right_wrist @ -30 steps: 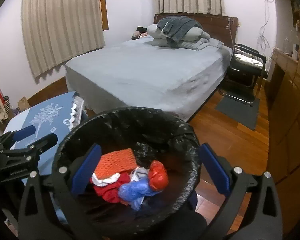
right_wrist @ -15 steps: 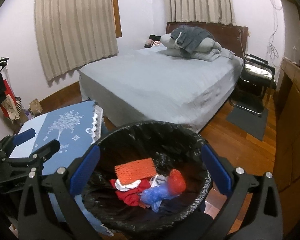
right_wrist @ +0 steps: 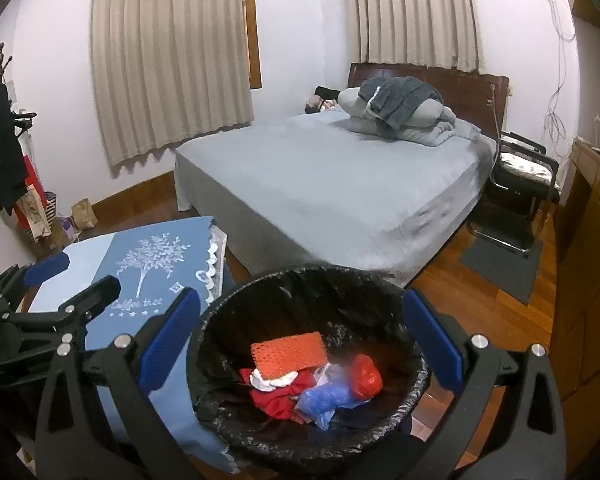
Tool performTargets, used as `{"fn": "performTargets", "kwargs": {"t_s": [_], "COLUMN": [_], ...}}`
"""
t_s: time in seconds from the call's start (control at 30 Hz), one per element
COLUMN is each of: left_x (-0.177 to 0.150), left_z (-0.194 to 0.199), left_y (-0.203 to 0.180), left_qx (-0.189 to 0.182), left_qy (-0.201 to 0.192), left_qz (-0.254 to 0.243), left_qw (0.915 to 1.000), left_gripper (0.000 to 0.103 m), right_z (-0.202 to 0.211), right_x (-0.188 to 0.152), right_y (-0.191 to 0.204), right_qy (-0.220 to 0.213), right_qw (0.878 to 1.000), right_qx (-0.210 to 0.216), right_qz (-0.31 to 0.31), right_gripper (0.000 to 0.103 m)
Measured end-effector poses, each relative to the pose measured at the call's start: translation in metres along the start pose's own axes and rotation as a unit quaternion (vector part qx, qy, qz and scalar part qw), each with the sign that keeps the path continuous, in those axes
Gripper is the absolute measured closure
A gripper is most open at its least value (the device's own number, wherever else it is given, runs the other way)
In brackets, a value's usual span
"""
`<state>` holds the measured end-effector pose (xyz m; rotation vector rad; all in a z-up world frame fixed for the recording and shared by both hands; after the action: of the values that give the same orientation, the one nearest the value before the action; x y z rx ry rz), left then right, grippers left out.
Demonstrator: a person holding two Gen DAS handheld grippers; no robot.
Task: Collect trash
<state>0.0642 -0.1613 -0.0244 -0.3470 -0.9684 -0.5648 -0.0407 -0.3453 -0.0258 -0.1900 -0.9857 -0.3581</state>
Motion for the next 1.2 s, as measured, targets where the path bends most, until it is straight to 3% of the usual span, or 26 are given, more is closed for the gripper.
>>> {"fn": "performTargets", "kwargs": {"t_s": [1.2], "left_x": [-0.004], "left_z": [0.016], "left_y": [0.009], "left_qx": [0.017], "left_qy": [-0.003], "left_qz": [0.001], "left_qw": [0.9998], "left_gripper": [0.006], "right_z": [0.001], "right_x": [-0.006], "right_y": [0.013], "right_qy": [0.006], "right_qw": [1.0], "right_qx": [0.006], "right_qz": [0.01], "right_gripper": [0.005]}}
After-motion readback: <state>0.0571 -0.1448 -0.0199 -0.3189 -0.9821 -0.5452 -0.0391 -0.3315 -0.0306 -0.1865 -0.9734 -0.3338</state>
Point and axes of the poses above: each gripper's, at about its wrist camera, not at the fingertips, and z roughly against the way its jaws point, y to its left, x to its top, the point moved 5 cm from there along -z, roughly the way its jaws point, and after that the axes turned 4 degrees about -x, right-handed, at the moved point
